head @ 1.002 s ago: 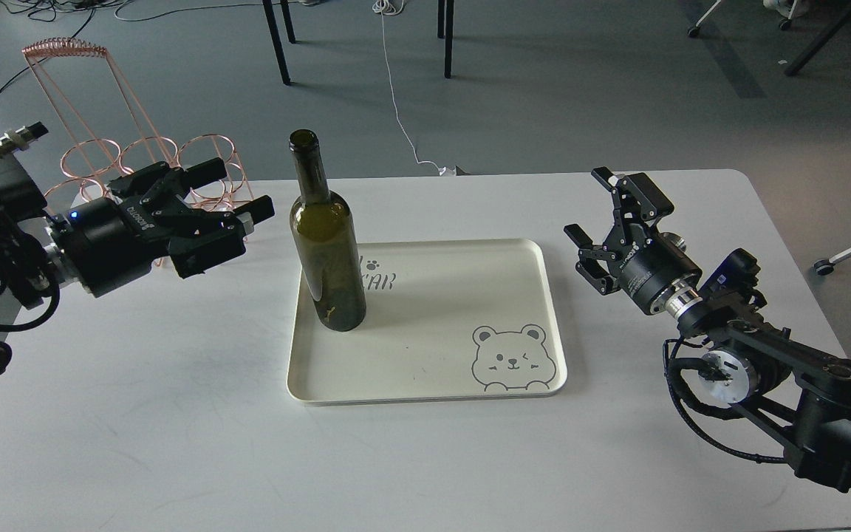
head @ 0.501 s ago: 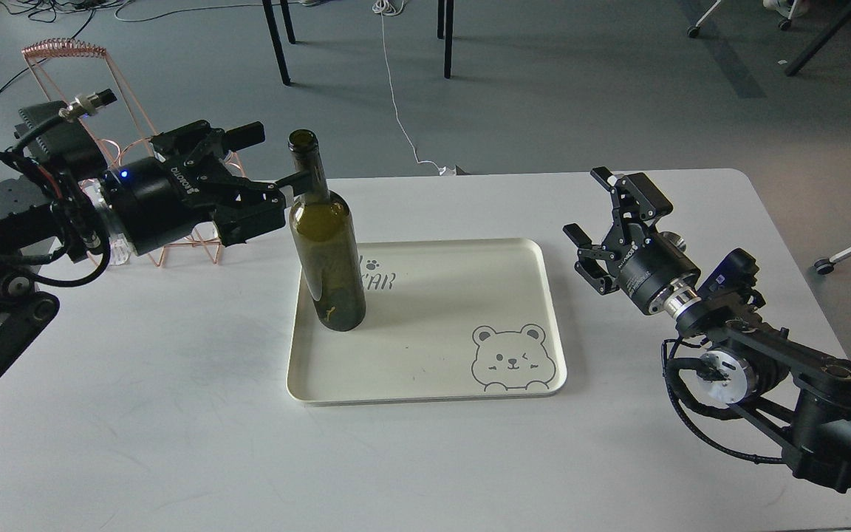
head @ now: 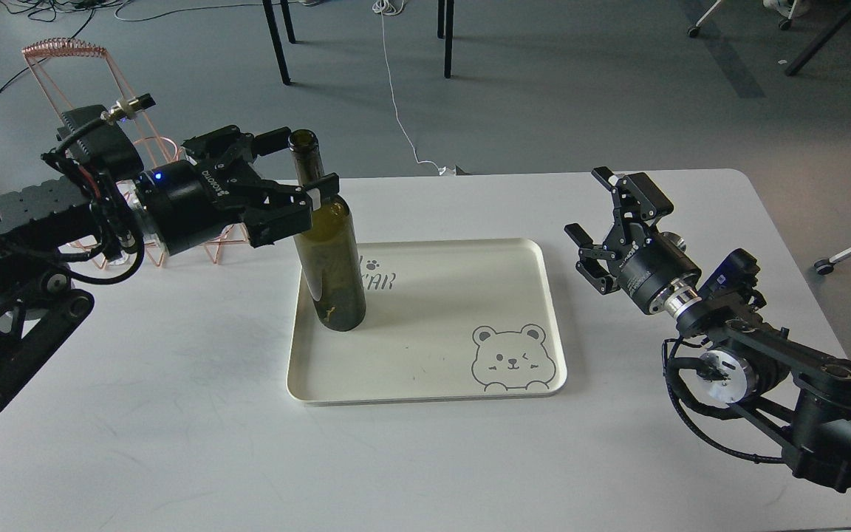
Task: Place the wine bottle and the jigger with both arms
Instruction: 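Close the left gripper on the bottle and lift it off the tray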
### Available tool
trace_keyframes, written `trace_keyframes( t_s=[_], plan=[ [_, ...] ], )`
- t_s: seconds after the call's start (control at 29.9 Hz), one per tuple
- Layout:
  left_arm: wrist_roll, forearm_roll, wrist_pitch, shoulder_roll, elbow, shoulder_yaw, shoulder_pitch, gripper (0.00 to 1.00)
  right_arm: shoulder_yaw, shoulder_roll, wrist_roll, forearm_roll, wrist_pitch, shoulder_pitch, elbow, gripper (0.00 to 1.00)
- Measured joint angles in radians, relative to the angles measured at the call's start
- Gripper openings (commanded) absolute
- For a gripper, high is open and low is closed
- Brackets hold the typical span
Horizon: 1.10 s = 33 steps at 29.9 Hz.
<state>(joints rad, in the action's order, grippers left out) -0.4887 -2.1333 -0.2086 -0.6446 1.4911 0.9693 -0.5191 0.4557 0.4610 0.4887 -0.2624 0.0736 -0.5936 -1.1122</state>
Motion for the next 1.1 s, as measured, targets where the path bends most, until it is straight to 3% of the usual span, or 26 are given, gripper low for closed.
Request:
trace_keyframes(
  t_s=[0.17,0.4,0.87,1.1],
  plan=[
    [0.000,0.000,0.000,0.020,-0.004,-0.002,-0.001,0.95,0.000,0.000,0.000,0.000,0.000,0.001,0.000,0.99],
    [0.000,-0.001,0.000,0.041,-0.030,-0.008,-0.008,0.84,0.000,0.001,0.000,0.000,0.000,0.001,0.000,0.98],
    [0.000,-0.022,0.002,0.052,-0.072,-0.037,-0.037,0.24,-0.001,0.001,0.000,0.000,0.000,0.001,0.001,0.98],
    [0.000,-0.043,0.006,0.052,-0.074,-0.036,-0.041,0.14,-0.002,0.001,0.000,-0.006,0.000,0.001,0.002,0.99]
  ],
)
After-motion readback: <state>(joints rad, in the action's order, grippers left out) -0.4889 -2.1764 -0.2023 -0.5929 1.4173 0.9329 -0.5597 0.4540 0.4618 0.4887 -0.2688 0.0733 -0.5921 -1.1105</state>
